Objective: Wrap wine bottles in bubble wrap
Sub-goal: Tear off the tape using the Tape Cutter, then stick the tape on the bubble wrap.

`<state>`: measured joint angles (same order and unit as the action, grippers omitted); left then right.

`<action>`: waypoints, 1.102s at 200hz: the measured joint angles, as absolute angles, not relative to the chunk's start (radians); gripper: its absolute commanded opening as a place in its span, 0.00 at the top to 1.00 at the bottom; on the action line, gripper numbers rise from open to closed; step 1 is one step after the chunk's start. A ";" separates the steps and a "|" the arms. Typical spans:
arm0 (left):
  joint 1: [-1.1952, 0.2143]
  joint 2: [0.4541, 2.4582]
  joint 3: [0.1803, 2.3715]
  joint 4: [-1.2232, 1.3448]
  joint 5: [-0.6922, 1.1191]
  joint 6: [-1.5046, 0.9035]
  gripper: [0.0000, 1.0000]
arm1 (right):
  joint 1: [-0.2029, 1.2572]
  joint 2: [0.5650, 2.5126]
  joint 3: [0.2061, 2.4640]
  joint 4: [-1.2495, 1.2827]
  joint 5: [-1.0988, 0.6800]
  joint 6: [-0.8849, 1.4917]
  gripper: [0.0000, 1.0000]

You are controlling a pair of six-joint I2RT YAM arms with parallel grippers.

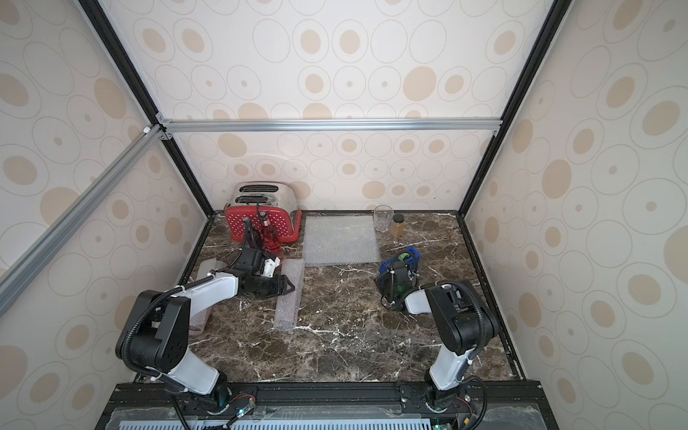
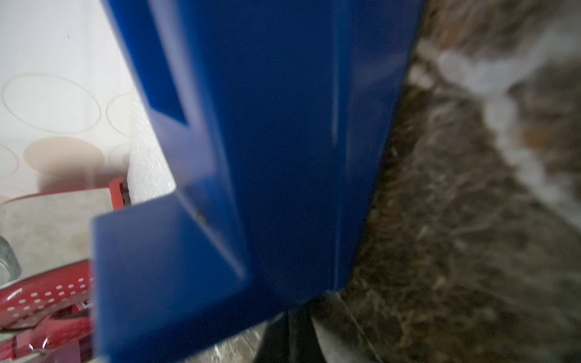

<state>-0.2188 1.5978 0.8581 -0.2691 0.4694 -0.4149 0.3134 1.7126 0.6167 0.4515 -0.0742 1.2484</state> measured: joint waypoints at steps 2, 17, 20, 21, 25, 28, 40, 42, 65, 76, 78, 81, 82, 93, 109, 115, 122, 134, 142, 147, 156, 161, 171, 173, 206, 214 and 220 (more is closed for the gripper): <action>-0.219 1.598 0.858 -0.269 0.469 -0.415 0.37 | 0.314 1.710 0.618 0.443 -0.077 1.248 1.00; -0.219 1.598 0.859 -0.269 0.469 -0.414 0.37 | 0.324 1.688 0.641 0.366 -0.117 1.231 1.00; -0.219 1.598 0.858 -0.269 0.469 -0.415 0.37 | 0.326 1.686 0.646 0.352 -0.125 1.225 1.00; -0.219 1.598 0.858 -0.269 0.469 -0.415 0.37 | 0.327 1.684 0.649 0.345 -0.128 1.224 1.00; -0.219 1.598 0.858 -0.269 0.469 -0.414 0.37 | 0.332 1.681 0.658 0.324 -0.140 1.216 1.00; -0.219 1.598 0.858 -0.269 0.469 -0.415 0.37 | 0.336 1.678 0.667 0.308 -0.150 1.210 1.00; -0.219 1.598 0.859 -0.269 0.469 -0.414 0.37 | 0.355 1.667 0.708 0.255 -0.202 1.181 1.00; -0.219 1.598 0.858 -0.269 0.469 -0.415 0.37 | 0.359 1.665 0.716 0.249 -0.212 1.176 1.00; -0.219 1.598 0.858 -0.269 0.469 -0.415 0.38 | 0.404 1.650 0.799 0.212 -0.348 1.114 1.00; -0.219 1.598 0.859 -0.269 0.469 -0.414 0.38 | 0.425 1.647 0.833 0.195 -0.414 1.082 1.00; -0.219 1.598 0.859 -0.269 0.469 -0.414 0.37 | 0.429 1.647 0.839 0.190 -0.426 1.074 1.00; -0.219 1.598 0.859 -0.269 0.469 -0.415 0.38 | 0.434 1.647 0.846 0.184 -0.441 1.066 1.00; -0.219 1.598 0.858 -0.269 0.469 -0.415 0.38 | 0.436 1.647 0.848 0.183 -0.445 1.063 1.00; -0.219 1.598 0.858 -0.269 0.470 -0.414 0.38 | 0.460 1.645 0.879 0.143 -0.502 1.019 1.00; -0.219 1.599 0.859 -0.269 0.470 -0.415 0.37 | 0.495 1.645 0.925 0.074 -0.579 0.945 1.00; -0.219 1.599 0.859 -0.269 0.470 -0.415 0.37 | 0.509 1.645 0.944 0.046 -0.608 0.913 1.00; -0.219 1.599 0.859 -0.269 0.470 -0.415 0.37 | 0.524 1.645 0.966 0.012 -0.639 0.877 1.00; -0.219 1.599 0.859 -0.269 0.470 -0.415 0.38 | 0.548 1.650 1.009 -0.051 -0.687 0.815 1.00; -0.219 1.599 0.859 -0.269 0.471 -0.415 0.38 | 0.564 1.658 1.040 -0.091 -0.715 0.773 1.00; -0.219 1.599 0.859 -0.269 0.471 -0.415 0.38 | 0.576 1.668 1.065 -0.119 -0.734 0.745 1.00; -0.219 1.600 0.859 -0.269 0.471 -0.414 0.37 | 0.597 1.689 1.105 -0.162 -0.761 0.701 1.00; -0.219 1.600 0.859 -0.269 0.472 -0.415 0.38 | 0.608 1.703 1.126 -0.183 -0.775 0.679 1.00; -0.219 1.600 0.859 -0.269 0.472 -0.414 0.38 | 0.635 1.739 1.167 -0.222 -0.801 0.638 1.00; -0.219 1.600 0.859 -0.269 0.472 -0.414 0.38 | 0.640 1.746 1.174 -0.229 -0.805 0.631 1.00; -0.219 1.601 0.859 -0.269 0.474 -0.414 0.38 | 0.705 1.864 1.261 -0.313 -0.865 0.562 1.00; -0.219 1.601 0.859 -0.269 0.474 -0.414 0.38 | 0.717 1.892 1.284 -0.332 -0.873 0.551 1.00; -0.219 1.601 0.859 -0.269 0.474 -0.414 0.38 | 0.726 1.914 1.303 -0.345 -0.880 0.543 1.00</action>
<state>-0.2192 1.6009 0.8589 -0.2691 0.4736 -0.4145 0.7258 1.9137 1.3025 -0.3454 -0.8799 0.5430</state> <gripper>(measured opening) 0.624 0.048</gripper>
